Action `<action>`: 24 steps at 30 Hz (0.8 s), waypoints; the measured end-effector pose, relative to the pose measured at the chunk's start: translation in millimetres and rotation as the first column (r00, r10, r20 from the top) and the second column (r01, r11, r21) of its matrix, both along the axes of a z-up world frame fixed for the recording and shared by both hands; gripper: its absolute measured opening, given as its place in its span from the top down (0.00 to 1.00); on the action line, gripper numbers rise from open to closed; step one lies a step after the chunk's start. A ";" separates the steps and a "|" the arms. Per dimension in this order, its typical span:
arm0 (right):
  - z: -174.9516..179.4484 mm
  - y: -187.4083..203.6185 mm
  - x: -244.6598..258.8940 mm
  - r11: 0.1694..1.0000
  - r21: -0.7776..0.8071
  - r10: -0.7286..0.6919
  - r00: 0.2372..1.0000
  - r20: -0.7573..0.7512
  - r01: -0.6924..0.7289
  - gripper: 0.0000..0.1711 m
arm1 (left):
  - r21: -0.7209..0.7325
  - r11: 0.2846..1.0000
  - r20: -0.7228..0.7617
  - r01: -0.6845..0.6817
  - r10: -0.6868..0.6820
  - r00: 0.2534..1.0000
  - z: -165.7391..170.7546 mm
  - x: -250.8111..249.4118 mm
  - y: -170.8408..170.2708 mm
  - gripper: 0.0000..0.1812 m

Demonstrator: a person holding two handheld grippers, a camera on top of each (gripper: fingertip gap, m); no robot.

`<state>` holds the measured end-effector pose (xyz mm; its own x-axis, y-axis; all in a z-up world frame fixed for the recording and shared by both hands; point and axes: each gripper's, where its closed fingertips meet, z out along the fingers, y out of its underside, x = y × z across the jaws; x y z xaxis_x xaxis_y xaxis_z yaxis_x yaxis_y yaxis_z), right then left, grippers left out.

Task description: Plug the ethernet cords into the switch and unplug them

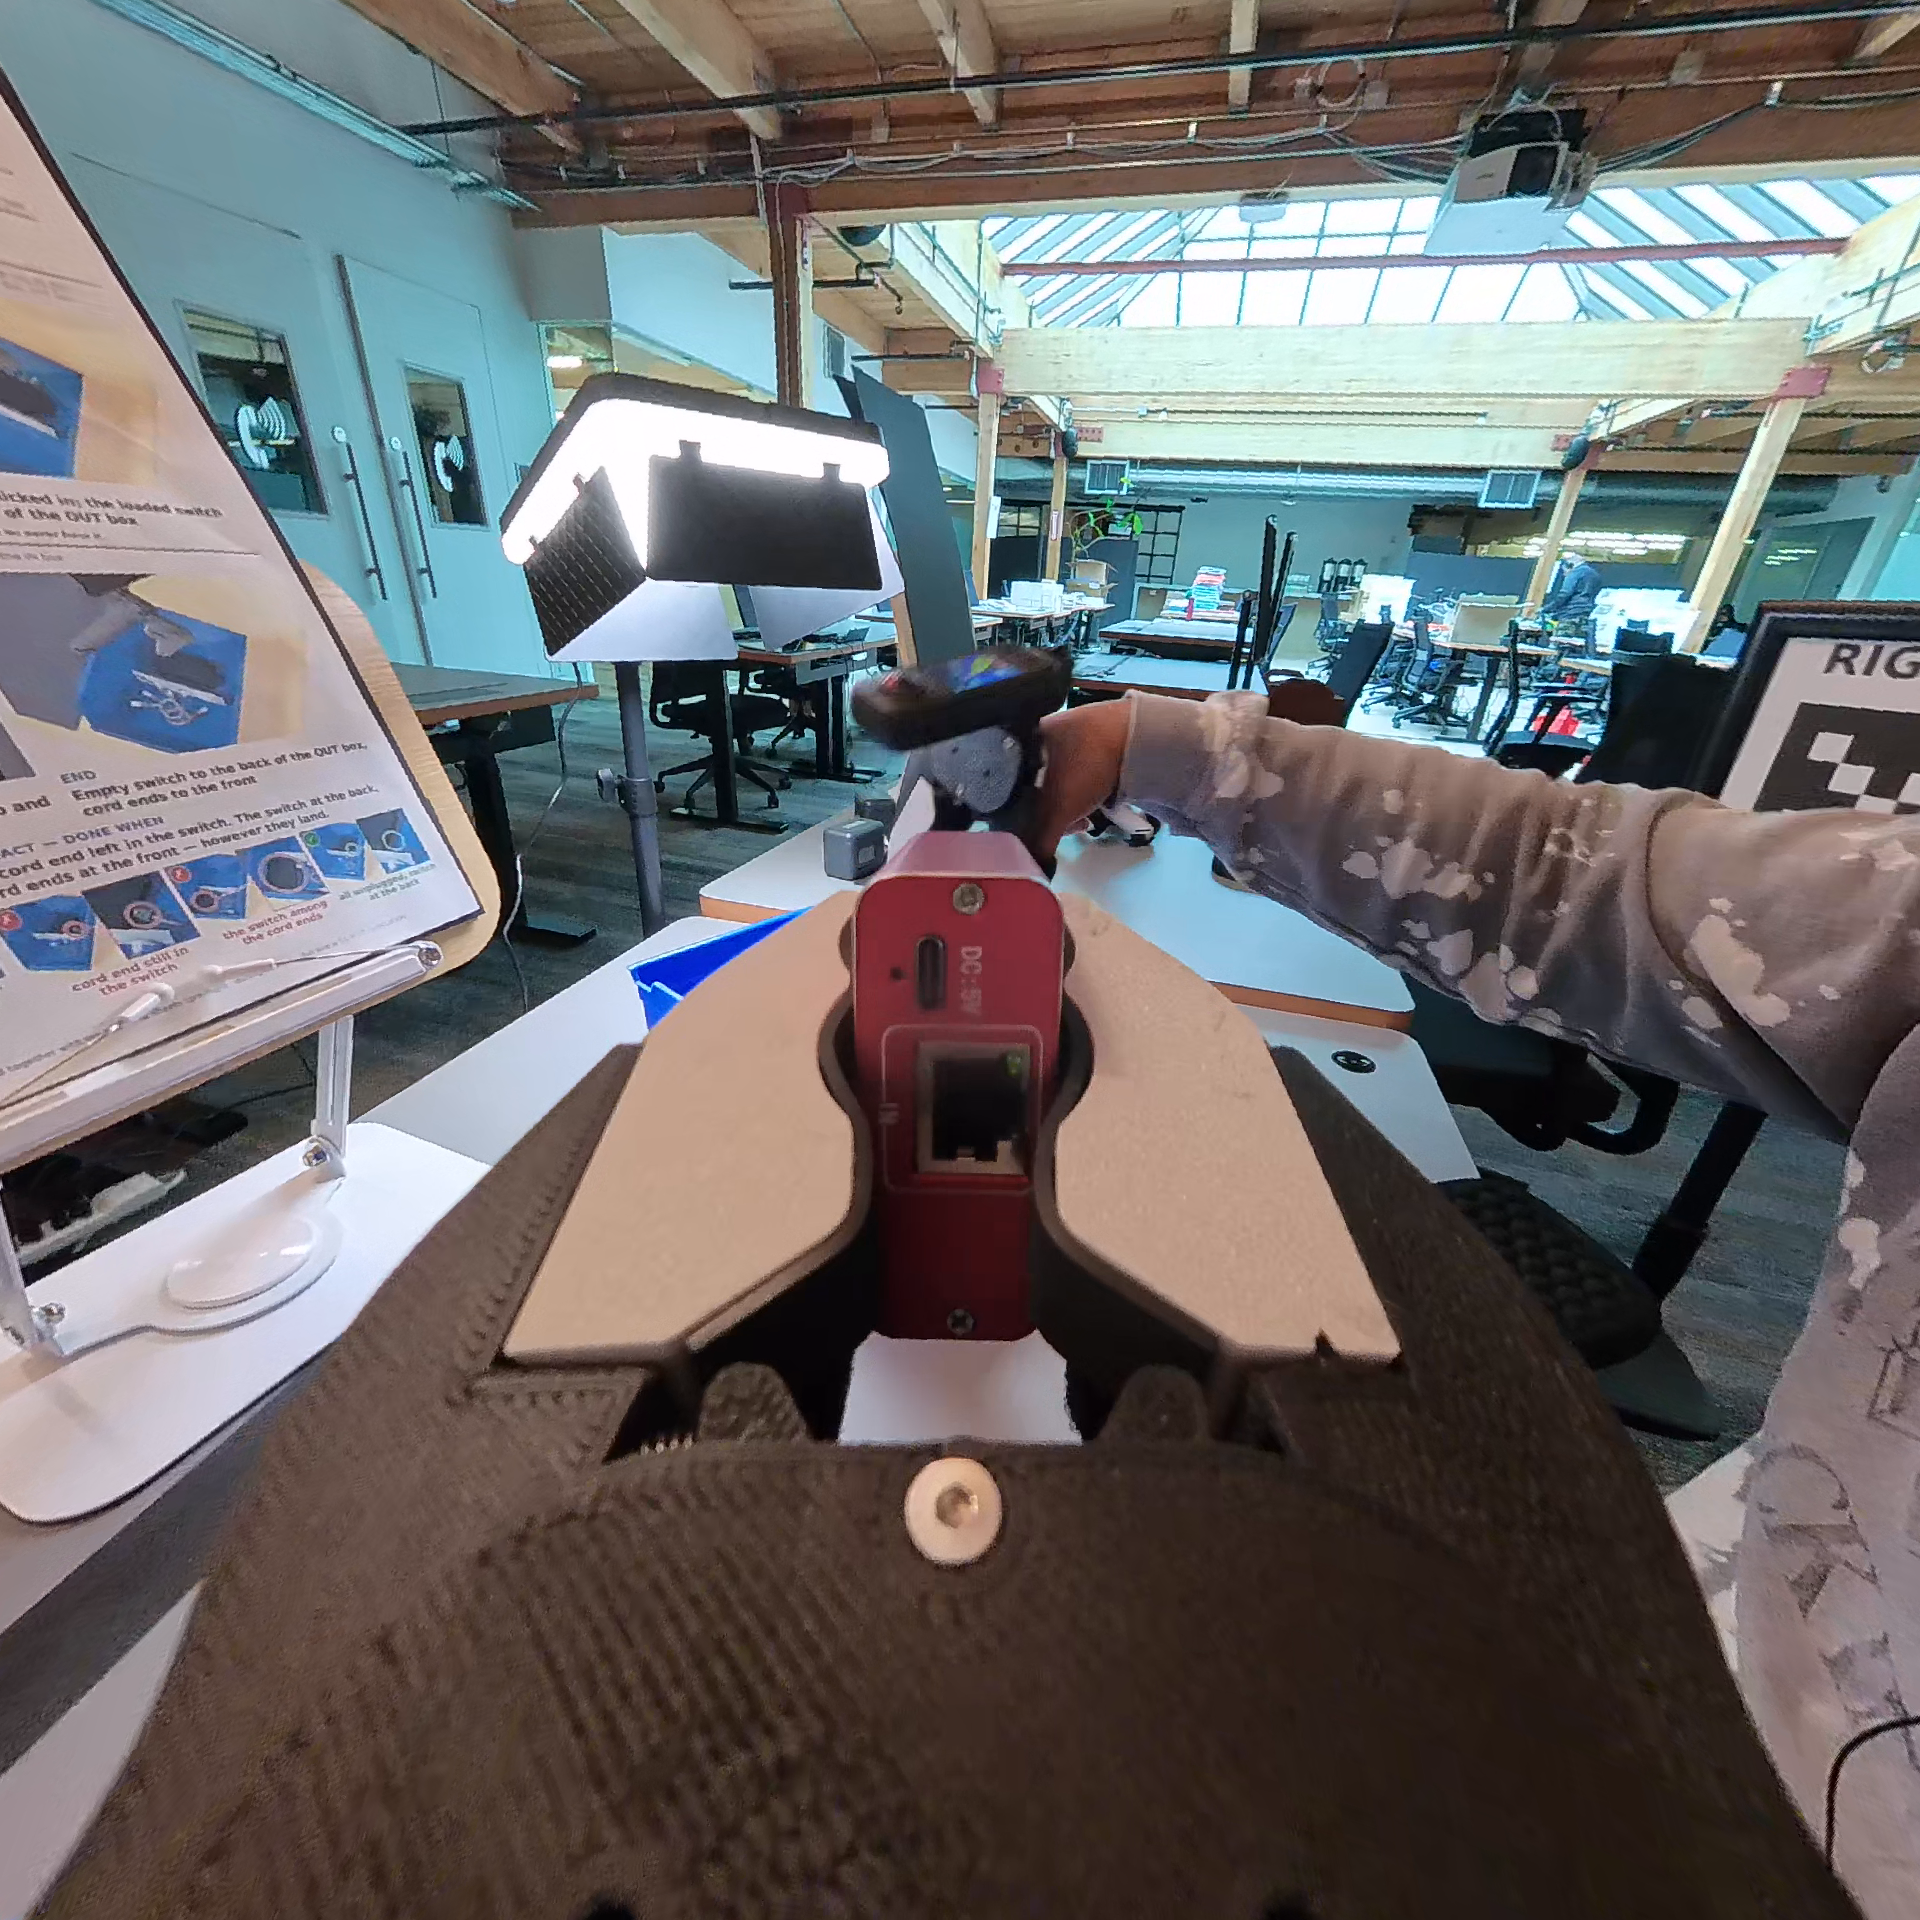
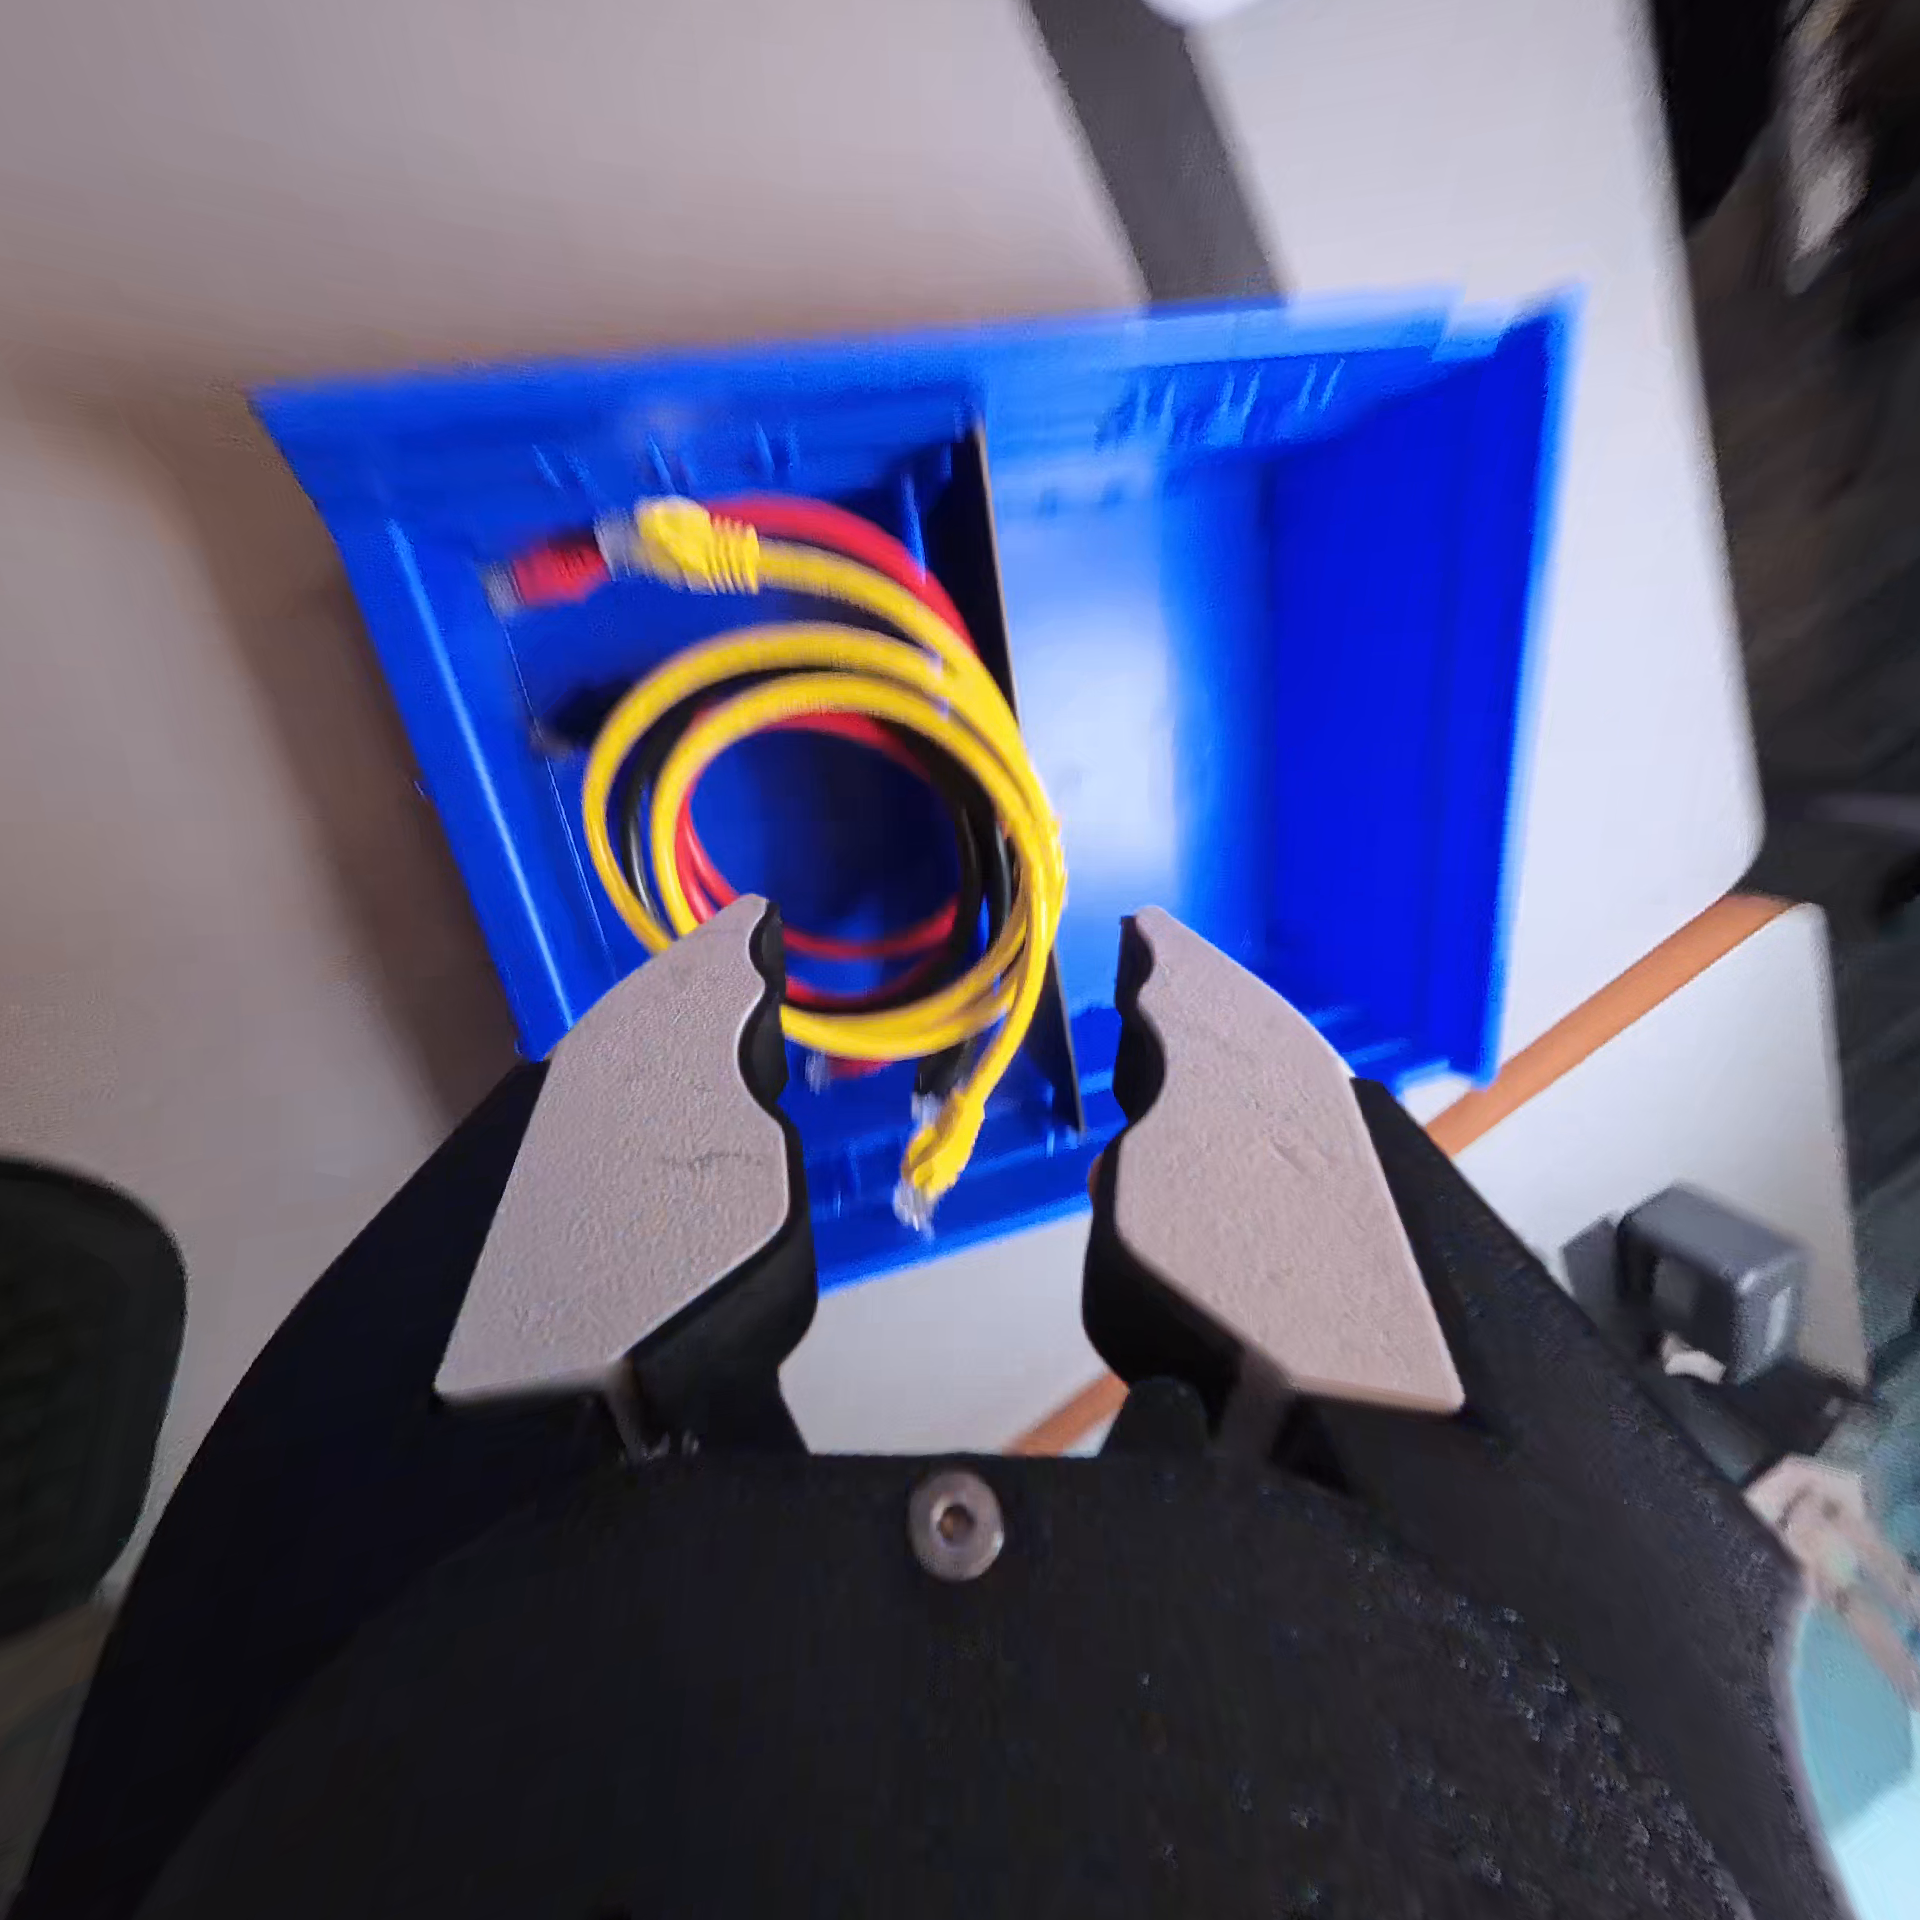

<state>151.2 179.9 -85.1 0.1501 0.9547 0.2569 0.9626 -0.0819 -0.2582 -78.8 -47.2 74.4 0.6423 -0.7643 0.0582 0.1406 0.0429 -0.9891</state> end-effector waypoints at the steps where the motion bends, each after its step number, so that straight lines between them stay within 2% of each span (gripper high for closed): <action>1: 10.6 -6.5 -14.3 0.998 0.045 0.040 0.996 -0.081 -0.037 0.64 | -0.016 1.000 0.004 -0.005 0.005 1.000 -2.1 1.0 2.4 0.84; 3: 33.2 -24.3 -43.0 0.983 0.159 0.130 0.965 -0.226 -0.096 0.64 | -0.051 0.999 0.017 -0.004 0.005 1.000 -7.5 4.7 7.5 0.84; 6: 65.0 -66.2 -85.7 0.920 0.353 0.312 0.864 -0.395 -0.170 0.66 | -0.123 0.992 0.051 0.007 -0.001 0.999 -20.1 13.0 18.5 0.84; 11: 79.5 -147.9 -140.9 0.794 0.544 0.544 0.719 -0.433 -0.273 0.64 | -0.267 0.962 0.129 0.049 -0.015 0.992 -52.8 34.6 41.3 0.84; 14: 75.5 -173.2 -163.5 0.701 0.641 0.624 0.705 -0.338 -0.313 0.57 | -0.337 0.935 0.199 0.109 -0.042 0.979 -69.1 49.7 49.1 0.84; 17: 67.6 -182.8 -180.6 0.630 0.699 0.658 0.711 -0.250 -0.338 0.54 | -0.379 0.915 0.229 0.139 -0.053 0.972 -80.2 61.6 52.9 0.84; 22: 53.7 -182.4 -194.8 0.585 0.730 0.659 0.733 -0.172 -0.355 0.61 | -0.401 0.910 0.189 0.105 -0.030 0.981 -91.2 71.3 56.2 0.84; 24: 51.3 -180.9 -194.6 0.595 0.714 0.656 0.737 -0.164 -0.370 0.61 | -0.403 0.912 0.166 0.084 -0.018 0.986 -94.2 70.5 57.7 0.84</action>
